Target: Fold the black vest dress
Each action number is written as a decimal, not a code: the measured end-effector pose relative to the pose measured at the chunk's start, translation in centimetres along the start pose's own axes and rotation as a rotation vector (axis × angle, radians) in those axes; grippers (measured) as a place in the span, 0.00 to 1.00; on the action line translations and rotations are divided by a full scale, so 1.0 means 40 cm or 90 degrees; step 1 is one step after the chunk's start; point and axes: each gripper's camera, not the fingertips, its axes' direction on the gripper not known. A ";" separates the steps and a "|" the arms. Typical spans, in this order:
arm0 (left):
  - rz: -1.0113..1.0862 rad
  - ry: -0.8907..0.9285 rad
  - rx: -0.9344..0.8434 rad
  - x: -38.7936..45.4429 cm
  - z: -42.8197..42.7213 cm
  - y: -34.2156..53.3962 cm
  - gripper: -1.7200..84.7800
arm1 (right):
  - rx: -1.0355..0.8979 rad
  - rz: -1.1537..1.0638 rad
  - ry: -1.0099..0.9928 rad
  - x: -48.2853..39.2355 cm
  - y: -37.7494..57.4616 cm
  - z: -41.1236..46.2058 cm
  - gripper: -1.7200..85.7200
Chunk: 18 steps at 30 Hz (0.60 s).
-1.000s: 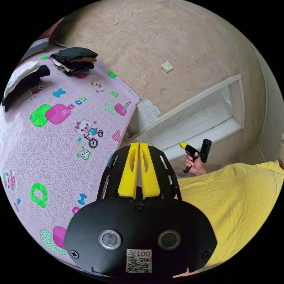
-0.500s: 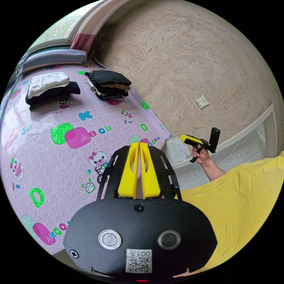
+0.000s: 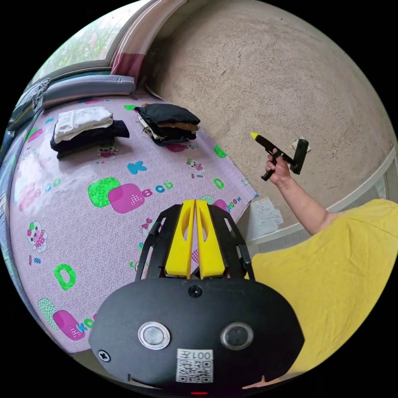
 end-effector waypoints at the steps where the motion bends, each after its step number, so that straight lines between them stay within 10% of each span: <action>1: 0.004 -0.003 0.012 0.003 0.008 -0.016 0.01 | -0.005 0.001 0.006 0.028 -0.021 0.007 0.07; 18: -0.168 -0.013 0.090 0.019 0.217 -0.282 0.01 | -0.122 0.020 -0.018 0.799 -0.418 0.424 0.10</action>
